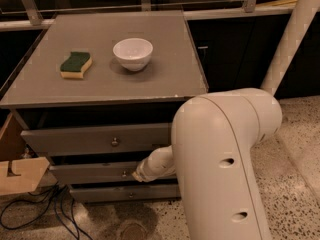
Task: Close middle drawer
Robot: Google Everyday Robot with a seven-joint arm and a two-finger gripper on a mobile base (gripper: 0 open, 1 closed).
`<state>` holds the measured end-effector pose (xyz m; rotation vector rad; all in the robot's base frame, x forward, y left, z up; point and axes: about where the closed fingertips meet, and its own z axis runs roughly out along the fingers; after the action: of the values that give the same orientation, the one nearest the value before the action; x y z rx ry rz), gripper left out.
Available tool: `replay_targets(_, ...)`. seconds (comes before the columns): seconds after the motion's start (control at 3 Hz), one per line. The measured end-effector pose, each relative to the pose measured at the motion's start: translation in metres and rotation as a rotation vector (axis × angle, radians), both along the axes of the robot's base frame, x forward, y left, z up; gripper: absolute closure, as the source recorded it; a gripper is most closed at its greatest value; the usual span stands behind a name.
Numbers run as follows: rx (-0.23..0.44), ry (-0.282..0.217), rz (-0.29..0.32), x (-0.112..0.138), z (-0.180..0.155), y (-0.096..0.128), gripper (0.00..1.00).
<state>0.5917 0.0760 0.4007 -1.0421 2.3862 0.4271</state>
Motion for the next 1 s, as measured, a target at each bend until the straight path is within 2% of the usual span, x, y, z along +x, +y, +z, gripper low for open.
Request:
replay_targets(0.33, -0.001, -0.024, -0.006, 0.008, 0.003, 0.001, 1.0)
replay_targets(0.67, -0.001, -0.024, -0.006, 0.008, 0.003, 0.001, 1.0)
replay_targets(1.0, 0.001, 0.045, -0.015, -0.026, 0.008, -0.032, 1.0)
